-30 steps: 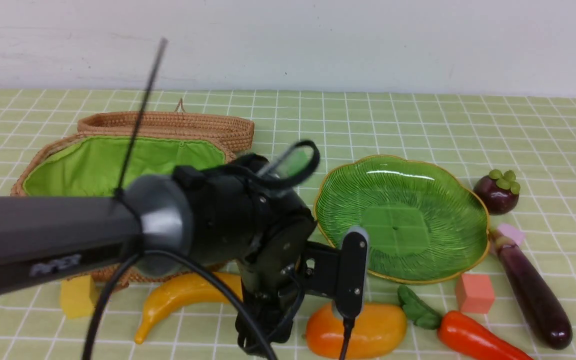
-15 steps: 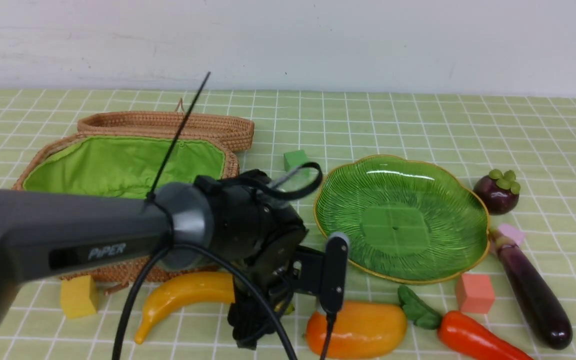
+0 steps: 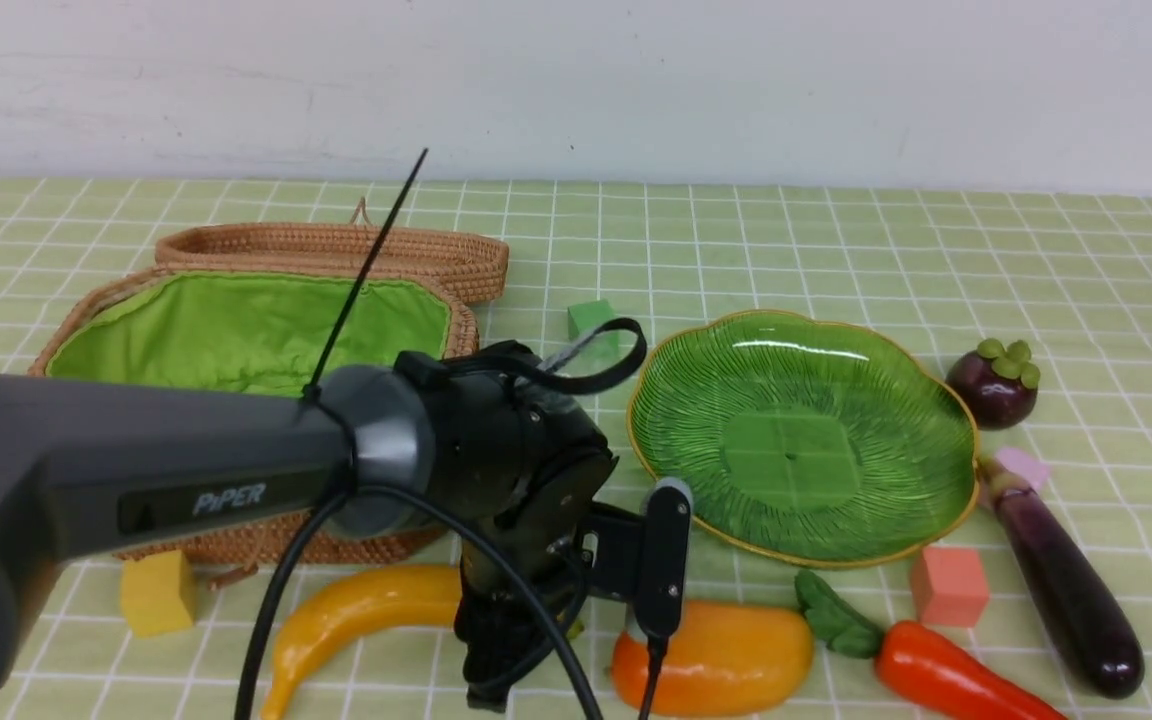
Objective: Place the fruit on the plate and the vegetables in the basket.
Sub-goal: Use the left arm to grab a banana and put it into the right plate
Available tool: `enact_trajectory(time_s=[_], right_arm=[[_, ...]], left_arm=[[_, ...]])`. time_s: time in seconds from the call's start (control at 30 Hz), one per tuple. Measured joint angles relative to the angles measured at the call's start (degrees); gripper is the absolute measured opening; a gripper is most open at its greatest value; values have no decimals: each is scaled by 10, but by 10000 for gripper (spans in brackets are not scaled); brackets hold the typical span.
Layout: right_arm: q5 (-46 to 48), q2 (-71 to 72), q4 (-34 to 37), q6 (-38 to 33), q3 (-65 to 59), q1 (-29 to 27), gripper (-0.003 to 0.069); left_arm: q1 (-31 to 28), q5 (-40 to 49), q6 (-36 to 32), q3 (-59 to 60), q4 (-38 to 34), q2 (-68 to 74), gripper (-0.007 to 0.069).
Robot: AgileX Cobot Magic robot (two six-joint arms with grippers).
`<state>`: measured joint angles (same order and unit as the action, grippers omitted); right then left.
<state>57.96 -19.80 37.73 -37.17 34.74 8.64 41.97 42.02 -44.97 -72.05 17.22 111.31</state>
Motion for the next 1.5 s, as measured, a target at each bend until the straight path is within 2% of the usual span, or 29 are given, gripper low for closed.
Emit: enact_trajectory(time_s=[0.27, 0.43, 0.57, 0.7, 0.9, 0.97, 1.0, 1.2, 1.3, 1.5], right_arm=[[2, 0, 2, 0, 0, 0, 124], [3, 0, 11, -3, 0, 0, 125], [5, 0, 23, -11, 0, 0, 125], [9, 0, 33, -13, 0, 0, 125], [9, 0, 40, -24, 0, 0, 121], [11, 0, 46, -24, 0, 0, 96], [11, 0, 47, -24, 0, 0, 96], [16, 0, 52, -24, 0, 0, -12], [12, 0, 54, -17, 0, 0, -18], [-15, 0, 54, 0, 0, 0, -15]], left_arm=[[4, 53, 0, 4, -34, -32, 305], [48, 76, 12, 4, -46, -103, 305], [81, 87, 65, 4, -49, -137, 305], [115, 107, 160, -8, -52, -169, 305], [120, 120, 252, -57, -55, -181, 305], [120, 121, 268, -74, -54, -181, 305], [120, 121, 270, -75, -54, -181, 305], [120, 94, 276, -110, -54, -180, 305], [120, 57, 276, -132, -48, -172, 305], [120, 50, 259, -228, -43, -99, 305]])
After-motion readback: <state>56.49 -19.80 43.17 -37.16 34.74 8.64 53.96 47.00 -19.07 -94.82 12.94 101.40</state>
